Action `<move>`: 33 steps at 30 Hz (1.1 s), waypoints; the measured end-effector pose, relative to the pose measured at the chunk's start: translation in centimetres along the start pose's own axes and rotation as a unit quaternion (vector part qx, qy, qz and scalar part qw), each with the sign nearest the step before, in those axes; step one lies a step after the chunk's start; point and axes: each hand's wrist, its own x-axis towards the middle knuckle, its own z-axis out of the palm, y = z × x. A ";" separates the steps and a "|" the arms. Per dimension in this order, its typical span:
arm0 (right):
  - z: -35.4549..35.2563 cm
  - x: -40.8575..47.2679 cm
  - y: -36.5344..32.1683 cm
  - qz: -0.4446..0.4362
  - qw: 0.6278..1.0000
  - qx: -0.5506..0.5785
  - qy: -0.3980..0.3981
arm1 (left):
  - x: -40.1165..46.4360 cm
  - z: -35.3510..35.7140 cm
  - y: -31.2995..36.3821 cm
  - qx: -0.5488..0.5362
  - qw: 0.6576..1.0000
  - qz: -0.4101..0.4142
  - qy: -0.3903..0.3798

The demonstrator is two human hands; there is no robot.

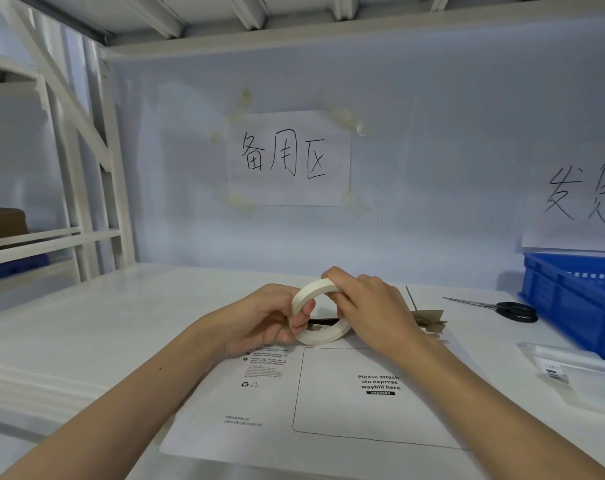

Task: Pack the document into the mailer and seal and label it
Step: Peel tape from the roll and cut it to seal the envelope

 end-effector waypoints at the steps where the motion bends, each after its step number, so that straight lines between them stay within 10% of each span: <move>1: 0.0 0.0 0.0 -0.001 1.000 -0.002 0.001 | 0.0 0.0 0.0 -0.003 1.000 -0.001 -0.002; 33: -0.7 -0.2 -0.3 0.019 0.999 0.046 0.008 | -0.3 0.1 0.5 -0.129 0.992 -0.018 0.005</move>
